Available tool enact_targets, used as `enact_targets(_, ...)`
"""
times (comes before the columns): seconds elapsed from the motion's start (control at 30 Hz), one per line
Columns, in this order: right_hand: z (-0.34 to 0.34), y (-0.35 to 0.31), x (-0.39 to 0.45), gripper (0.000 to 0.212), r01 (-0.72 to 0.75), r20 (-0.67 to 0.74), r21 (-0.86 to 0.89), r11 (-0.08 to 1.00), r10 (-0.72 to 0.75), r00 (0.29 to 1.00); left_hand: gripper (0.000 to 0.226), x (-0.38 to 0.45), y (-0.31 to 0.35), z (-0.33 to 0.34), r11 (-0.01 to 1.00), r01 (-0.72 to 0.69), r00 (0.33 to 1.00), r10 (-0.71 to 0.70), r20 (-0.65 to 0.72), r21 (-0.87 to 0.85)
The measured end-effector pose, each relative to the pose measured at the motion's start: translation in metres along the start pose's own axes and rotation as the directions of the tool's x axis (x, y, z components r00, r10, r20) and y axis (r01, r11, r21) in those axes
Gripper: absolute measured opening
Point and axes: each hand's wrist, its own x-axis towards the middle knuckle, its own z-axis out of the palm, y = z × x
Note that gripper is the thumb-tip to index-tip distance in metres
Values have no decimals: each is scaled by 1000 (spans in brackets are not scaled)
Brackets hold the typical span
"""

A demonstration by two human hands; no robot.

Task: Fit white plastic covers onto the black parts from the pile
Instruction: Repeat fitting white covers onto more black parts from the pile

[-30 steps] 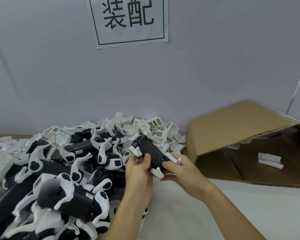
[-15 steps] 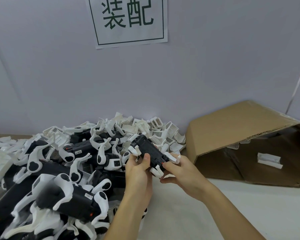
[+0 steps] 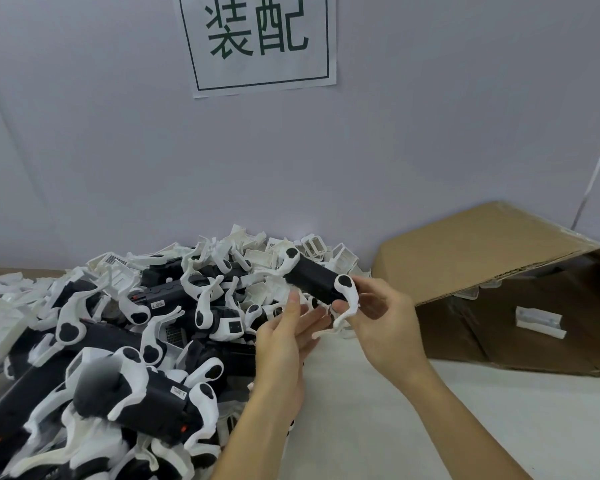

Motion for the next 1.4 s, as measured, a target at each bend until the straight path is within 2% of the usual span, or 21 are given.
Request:
enact_targets(0.1, 2, 2, -2, 45, 180, 8, -202, 963, -183, 983, 56, -1, 3, 0, 999, 16, 999, -14, 42, -29)
enact_targets(0.17, 3, 1, -5, 44, 291, 116, -311, 905, -267, 957, 51, -2, 6, -1, 997, 33, 999, -31, 34, -70)
enact_targets(0.23, 2, -3, -9, 34, 393, 263, -379, 838, -310, 914, 50, -2, 7, -1, 993, 55, 998, -56, -11, -104)
enact_targets(0.3, 0, -11, -11, 27, 423, 363, -340, 840, -298, 883, 38, -2, 7, -1, 993, 50, 998, -54, -40, -110)
enact_targets(0.33, 0, -15, -10, 30, 392, 346, -277, 877, -290, 892, 32, -2, 7, -1, 993, 43, 997, -49, -55, -106)
enact_targets(0.4, -3, -18, -7, 37, 273, 170, -163, 948, -245, 954, 25, -2, 8, 0, 992, 30, 997, -38, -64, -121)
enact_targets(0.47, -8, -10, -4, 39, 145, -54, -226, 963, -161, 985, 20, -4, 9, 1, 988, 27, 998, -37, -59, -150)
enact_targets(0.53, -12, 4, -1, 39, -32, -155, -353, 935, -25, 988, 18, -5, 11, 2, 983, 28, 998, -39, -57, -181)
enact_targets(0.63, -11, 24, -2, 26, -207, -107, -473, 856, 177, 978, 23, -4, 11, 4, 981, 25, 998, -37, -57, -191)
enact_targets(0.77, 8, 43, -7, 32, -231, 42, -655, 719, 341, 939, 27, -4, 10, 3, 989, 15, 998, -24, -57, -149)
enact_targets(0.87, 23, 49, -4, 24, -217, 20, -774, 595, 367, 930, 29, -2, 8, 1, 989, 13, 998, -22, -57, -145)
enact_targets(0.93, 29, 50, 0, 14, -226, -27, -802, 553, 344, 938, 29, -1, 8, 1, 987, 17, 998, -26, -57, -158)
enact_targets(1.0, 31, 51, 6, 16, -248, -73, -823, 511, 338, 938, 28, -1, 8, 0, 983, 25, 998, -33, -44, -179)
enact_targets(1.07, 31, 51, 11, 8, -256, -93, -852, 456, 350, 932, 28, -2, 8, 0, 980, 33, 999, -41, -34, -196)
enact_targets(1.13, 31, 51, 12, 11, -261, -105, -850, 457, 338, 935, 27, -1, 8, 0, 978, 34, 998, -44, -42, -208)
enact_targets(1.27, 31, 49, 9, 8, -240, -107, -791, 563, 258, 960, 27, -2, 9, 2, 975, 31, 998, -42, -45, -220)
enact_targets(1.4, 31, 52, 8, 11, -158, -5, -853, 498, 295, 956, 26, -2, 7, 2, 978, 25, 998, -35, -45, -209)
